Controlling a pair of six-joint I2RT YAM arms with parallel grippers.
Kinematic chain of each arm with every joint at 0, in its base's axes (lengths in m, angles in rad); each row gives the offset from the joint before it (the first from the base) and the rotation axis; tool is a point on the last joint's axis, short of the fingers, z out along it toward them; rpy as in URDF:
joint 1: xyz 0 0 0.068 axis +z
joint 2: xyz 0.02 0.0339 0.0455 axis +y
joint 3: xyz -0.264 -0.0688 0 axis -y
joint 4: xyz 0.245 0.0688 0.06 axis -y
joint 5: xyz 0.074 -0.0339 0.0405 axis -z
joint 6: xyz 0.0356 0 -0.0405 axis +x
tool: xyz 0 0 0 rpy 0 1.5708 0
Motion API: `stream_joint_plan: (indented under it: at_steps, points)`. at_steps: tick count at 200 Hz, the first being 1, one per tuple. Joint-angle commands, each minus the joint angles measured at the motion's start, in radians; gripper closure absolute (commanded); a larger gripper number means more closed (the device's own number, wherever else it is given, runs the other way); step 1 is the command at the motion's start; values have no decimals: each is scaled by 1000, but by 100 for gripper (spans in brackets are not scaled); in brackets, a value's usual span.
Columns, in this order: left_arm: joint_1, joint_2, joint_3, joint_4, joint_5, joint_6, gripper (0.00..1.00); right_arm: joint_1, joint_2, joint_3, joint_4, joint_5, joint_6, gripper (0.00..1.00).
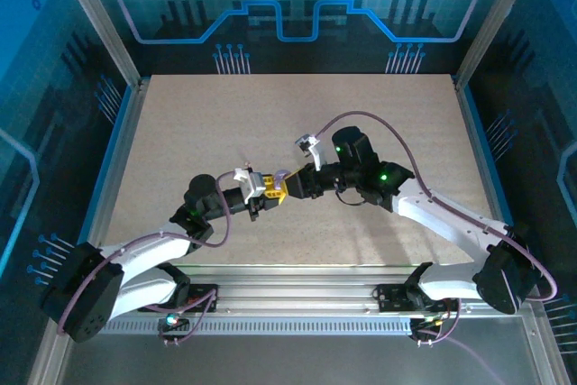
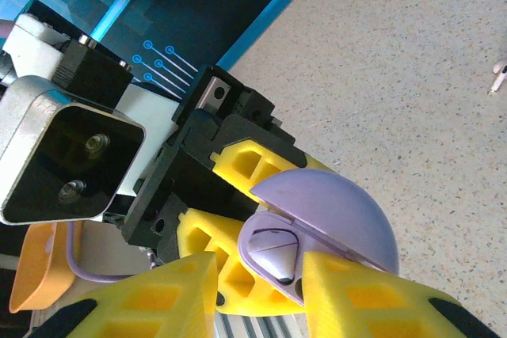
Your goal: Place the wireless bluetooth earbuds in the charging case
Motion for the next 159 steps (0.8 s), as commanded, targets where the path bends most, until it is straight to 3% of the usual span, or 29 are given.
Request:
stream_joint_plan:
  at_steps: [1, 76, 118, 159]
  points:
    - [-10, -23, -17, 5, 1, 15, 89, -7, -29, 28, -25, 9, -11, 66]
    - [-13, 10, -65, 33, -33, 61, 90, -94, -113, 98, -354, 88, -97, 65]
    - [-17, 46, -64, 39, -44, 69, 90, -245, -110, 130, -624, 182, -125, 65]
    - [-20, 75, -50, 76, -40, 33, 90, -415, -116, 86, -745, 272, -211, 64]
